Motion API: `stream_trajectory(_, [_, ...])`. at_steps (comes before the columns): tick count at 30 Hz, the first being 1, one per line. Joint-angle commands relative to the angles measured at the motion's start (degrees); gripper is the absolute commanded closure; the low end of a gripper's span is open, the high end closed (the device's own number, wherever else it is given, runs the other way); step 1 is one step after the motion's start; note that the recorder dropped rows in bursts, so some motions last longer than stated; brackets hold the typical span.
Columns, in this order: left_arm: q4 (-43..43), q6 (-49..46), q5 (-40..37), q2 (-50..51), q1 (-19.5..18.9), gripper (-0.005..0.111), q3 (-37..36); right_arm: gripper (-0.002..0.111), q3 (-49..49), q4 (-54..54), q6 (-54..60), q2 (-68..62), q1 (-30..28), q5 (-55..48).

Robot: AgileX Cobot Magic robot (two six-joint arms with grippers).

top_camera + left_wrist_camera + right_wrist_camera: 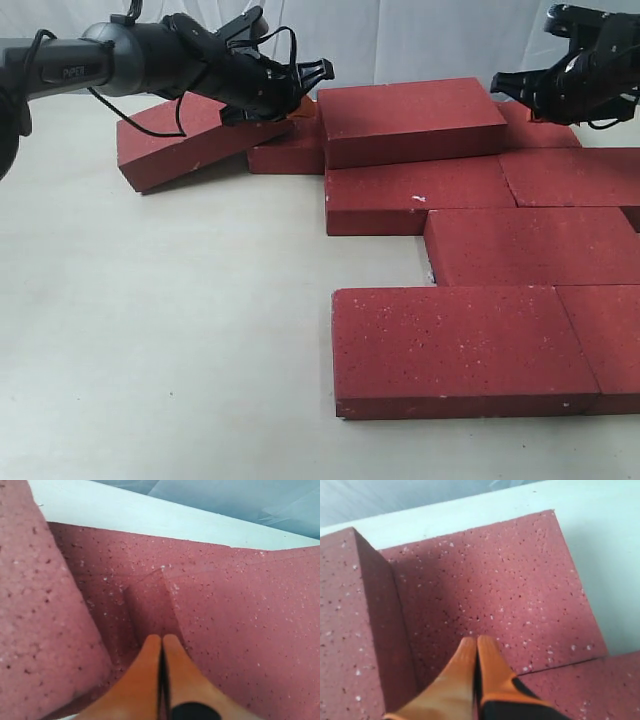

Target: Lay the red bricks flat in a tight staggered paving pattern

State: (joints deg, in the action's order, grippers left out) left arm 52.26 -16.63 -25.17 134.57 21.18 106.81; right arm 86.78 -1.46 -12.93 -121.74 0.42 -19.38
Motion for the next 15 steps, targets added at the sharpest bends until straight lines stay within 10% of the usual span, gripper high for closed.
stream_trajectory(1, [0.6,0.1,-0.3,0.3,0.1,0.107,0.3,0.109,0.4,-0.1,3.4,-1.2,2.0,3.3])
stream_trajectory(15, [0.8,0.1,-2.5,0.3,0.1,0.107,0.3,0.109,0.4,5.1,11.9,1.7,4.7,-5.4])
